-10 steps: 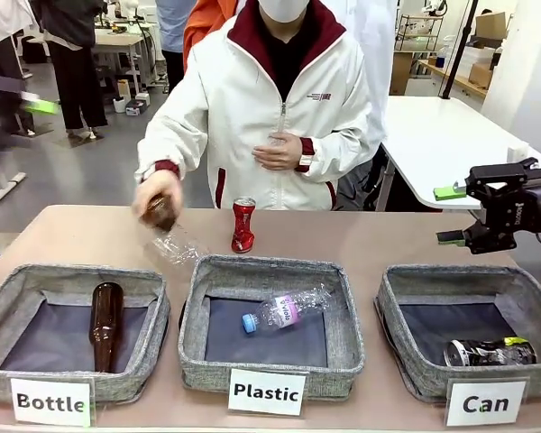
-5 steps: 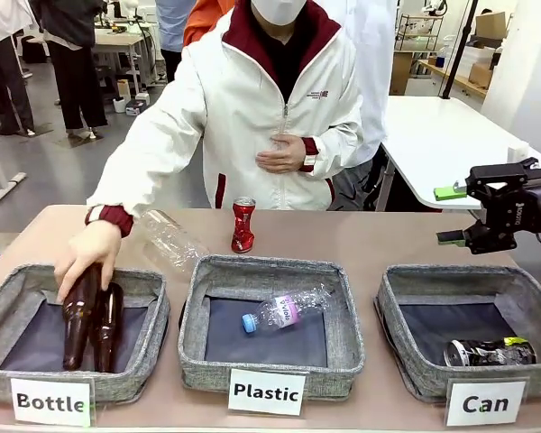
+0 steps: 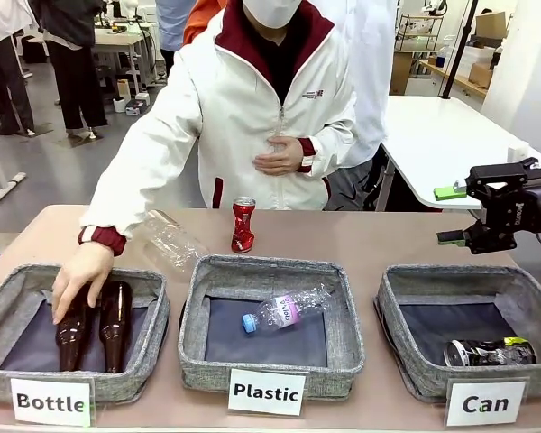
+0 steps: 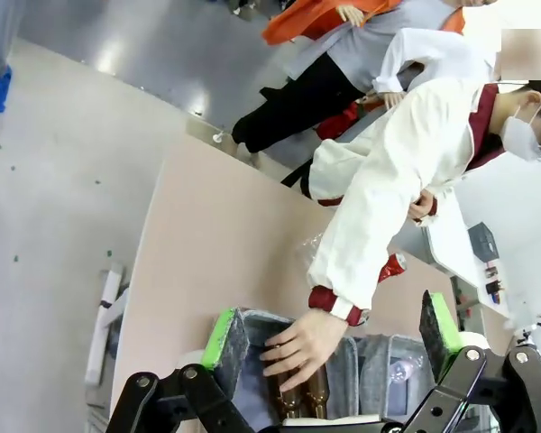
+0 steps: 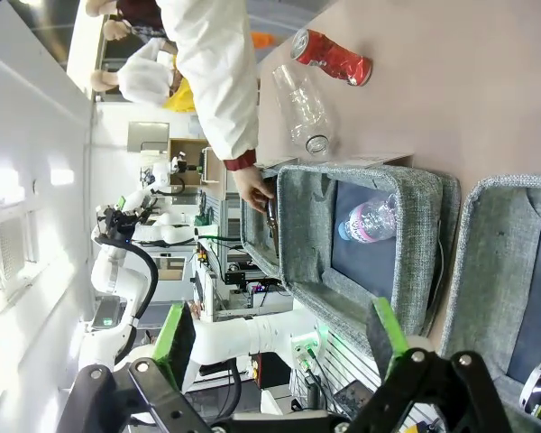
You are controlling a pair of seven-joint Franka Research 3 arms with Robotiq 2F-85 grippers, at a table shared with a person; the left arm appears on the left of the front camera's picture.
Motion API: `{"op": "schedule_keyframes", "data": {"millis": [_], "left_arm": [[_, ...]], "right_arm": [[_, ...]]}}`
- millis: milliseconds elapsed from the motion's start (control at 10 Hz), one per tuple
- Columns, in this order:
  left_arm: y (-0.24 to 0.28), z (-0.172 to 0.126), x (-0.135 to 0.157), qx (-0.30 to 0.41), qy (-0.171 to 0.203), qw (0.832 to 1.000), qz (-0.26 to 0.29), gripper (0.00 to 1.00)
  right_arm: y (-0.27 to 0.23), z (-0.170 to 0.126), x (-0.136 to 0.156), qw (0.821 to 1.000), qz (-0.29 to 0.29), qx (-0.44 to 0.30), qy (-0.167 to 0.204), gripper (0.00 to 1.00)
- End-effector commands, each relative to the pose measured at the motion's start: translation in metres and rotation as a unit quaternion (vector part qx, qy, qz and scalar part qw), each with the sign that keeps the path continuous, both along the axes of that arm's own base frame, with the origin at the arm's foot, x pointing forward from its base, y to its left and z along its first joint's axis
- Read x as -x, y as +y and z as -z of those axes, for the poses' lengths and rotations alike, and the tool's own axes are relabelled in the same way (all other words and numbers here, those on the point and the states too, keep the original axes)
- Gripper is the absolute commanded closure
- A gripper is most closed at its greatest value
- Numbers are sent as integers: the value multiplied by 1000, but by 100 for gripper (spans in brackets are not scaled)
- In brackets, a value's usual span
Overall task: Sort the can waste into the basket.
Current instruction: Pick up the can waste from the table and place it in the right Fabric basket.
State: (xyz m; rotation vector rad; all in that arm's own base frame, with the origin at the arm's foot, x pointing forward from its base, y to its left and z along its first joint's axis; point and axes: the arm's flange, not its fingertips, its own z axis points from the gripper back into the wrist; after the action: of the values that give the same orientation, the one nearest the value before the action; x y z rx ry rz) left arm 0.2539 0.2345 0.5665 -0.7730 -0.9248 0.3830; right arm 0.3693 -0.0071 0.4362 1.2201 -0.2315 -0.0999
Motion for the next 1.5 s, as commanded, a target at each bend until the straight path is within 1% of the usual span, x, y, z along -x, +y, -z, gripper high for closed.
{"op": "schedule_keyframes", "data": {"millis": [0,200,400,500,600,700,800,900,1100,1300,1400], "left_arm": [[-13,-4,-11,2,5,1000,6,0],[-26,-8,-24,-21,21,1000,1,0],[-43,-11,-32,-33,27,999,19,0],[-66,-12,-42,-55,32,997,53,0],[-95,-10,-62,-91,49,990,99,0],[-123,-6,-82,-98,53,980,167,0],[-150,0,-104,-122,71,970,200,0],[-179,13,-132,-167,90,962,197,0],[-238,45,-181,-181,109,950,231,0],[-297,77,-209,-211,125,930,272,0],[-314,88,-219,-224,130,928,268,0]], "right_arm": [[-1,0,1,1000,-6,4,-5,0],[-1,0,1,1000,-6,4,-5,0],[-1,0,1,1000,-6,4,-5,0],[-1,0,1,1000,-6,4,-5,0],[-1,0,1,1000,-6,4,-5,0],[-1,0,1,1000,-6,4,-5,0],[-1,0,1,1000,-6,4,-5,0],[-1,0,1,1000,-6,4,-5,0],[-1,0,1,1000,-6,4,-5,0],[-1,0,1,1000,-6,4,-5,0],[-1,0,1,1000,-6,4,-5,0]]}}
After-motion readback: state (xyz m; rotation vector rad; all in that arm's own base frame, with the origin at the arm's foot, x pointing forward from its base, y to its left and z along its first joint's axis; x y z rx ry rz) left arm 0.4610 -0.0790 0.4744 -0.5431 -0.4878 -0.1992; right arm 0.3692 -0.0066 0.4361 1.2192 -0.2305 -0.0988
